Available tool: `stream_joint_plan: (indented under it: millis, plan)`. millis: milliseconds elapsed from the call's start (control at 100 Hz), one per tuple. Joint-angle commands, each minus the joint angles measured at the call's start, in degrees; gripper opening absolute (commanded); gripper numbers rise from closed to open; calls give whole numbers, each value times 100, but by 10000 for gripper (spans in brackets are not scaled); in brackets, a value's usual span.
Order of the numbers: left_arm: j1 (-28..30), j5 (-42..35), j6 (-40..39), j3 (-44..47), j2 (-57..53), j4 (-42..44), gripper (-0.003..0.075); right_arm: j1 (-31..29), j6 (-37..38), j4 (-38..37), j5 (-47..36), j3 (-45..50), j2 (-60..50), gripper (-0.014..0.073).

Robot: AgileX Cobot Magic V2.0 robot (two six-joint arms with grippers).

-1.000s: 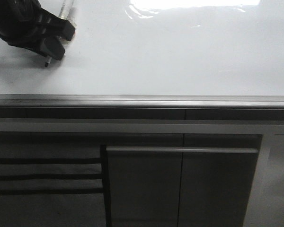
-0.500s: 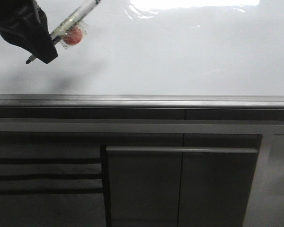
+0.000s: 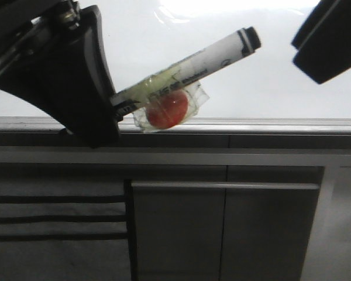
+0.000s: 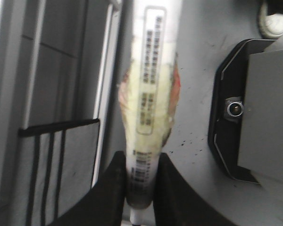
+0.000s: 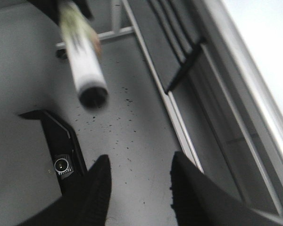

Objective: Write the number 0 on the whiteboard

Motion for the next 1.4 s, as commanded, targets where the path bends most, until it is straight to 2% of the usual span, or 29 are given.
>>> stream_joint_plan:
  millis: [0, 150, 360, 550, 680, 820, 1160, 1330, 1390]
  plan:
    - [-77, -141, 21, -189, -195, -212, -20, 295, -186, 190, -164, -276, 53, 268]
    - [-77, -141, 31, -189, -195, -371, -20, 642, -186, 225, -452, -327, 245, 268]
    - [-77, -309, 44, -189, -195, -381, -20, 824, -214, 452, -841, -327, 501, 268]
    - [-77, -428, 54, -189, -195, -381, -20, 829, -308, 563, -948, -327, 751, 268]
    - [-77, -457, 54, -189, -195, -381, -20, 829, -603, 984, -1027, -327, 766, 267]
    - [-77, -457, 54, -189, -195, -381, -20, 829, -641, 970, -1016, -327, 766, 262]
    - [-77, -457, 54, -189, -195, -361, -20, 829, -641, 970, -982, -327, 766, 9]
    - [-77, -594, 26, -189, -199, -247, -15, 829, -641, 970, -982, -327, 766, -51]
    - [-65, -649, -20, -189, -215, -216, 28, 829, -641, 970, -982, -327, 766, -52]
